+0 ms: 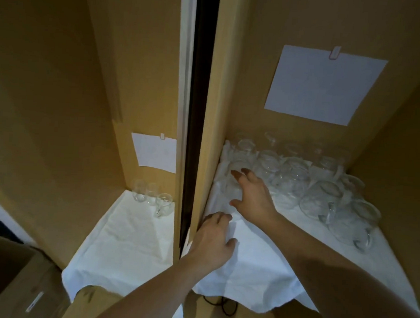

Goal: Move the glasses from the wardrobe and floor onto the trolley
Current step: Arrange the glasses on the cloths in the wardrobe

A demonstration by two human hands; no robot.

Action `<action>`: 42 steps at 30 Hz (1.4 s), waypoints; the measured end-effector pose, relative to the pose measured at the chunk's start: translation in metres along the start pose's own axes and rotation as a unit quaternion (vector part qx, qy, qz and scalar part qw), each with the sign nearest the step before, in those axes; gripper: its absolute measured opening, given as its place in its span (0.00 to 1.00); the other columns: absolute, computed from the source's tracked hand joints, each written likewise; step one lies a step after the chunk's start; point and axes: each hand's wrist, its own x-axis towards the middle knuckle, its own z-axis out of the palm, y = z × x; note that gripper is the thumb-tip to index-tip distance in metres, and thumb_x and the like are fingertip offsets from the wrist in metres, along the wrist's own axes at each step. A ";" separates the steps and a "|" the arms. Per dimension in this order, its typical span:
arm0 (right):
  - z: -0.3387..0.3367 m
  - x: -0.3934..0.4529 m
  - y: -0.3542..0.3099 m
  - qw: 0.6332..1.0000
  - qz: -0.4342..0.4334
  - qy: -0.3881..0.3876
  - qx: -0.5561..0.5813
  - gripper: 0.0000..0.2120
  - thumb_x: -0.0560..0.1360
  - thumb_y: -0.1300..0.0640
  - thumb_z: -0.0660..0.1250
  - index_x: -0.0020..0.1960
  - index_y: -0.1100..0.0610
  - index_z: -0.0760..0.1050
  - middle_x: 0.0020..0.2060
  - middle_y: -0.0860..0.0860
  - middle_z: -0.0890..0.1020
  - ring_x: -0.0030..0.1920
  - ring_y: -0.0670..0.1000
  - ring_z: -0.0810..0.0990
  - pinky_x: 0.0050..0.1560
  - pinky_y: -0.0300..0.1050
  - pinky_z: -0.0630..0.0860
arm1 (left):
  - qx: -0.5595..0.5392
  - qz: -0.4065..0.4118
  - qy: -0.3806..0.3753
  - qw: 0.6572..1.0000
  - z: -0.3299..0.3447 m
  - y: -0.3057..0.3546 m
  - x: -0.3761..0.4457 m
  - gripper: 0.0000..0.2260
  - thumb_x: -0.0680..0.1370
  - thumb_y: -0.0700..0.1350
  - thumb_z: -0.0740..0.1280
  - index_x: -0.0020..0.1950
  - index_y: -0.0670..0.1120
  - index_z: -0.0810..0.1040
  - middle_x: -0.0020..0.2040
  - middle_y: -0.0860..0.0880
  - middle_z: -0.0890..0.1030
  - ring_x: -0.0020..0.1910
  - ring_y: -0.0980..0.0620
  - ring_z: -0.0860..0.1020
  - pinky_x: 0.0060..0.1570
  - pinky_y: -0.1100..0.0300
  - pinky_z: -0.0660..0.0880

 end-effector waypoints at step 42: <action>-0.013 -0.217 -0.009 0.999 0.012 -0.010 0.049 0.40 0.75 0.42 0.70 0.80 0.48 0.56 0.76 0.54 0.64 0.73 0.57 0.63 0.71 0.52 0.68 | 0.136 -0.056 0.060 0.987 -0.092 0.077 -0.142 0.23 0.78 0.55 0.69 0.71 0.51 0.71 0.68 0.51 0.75 0.67 0.48 0.72 0.63 0.55 0.72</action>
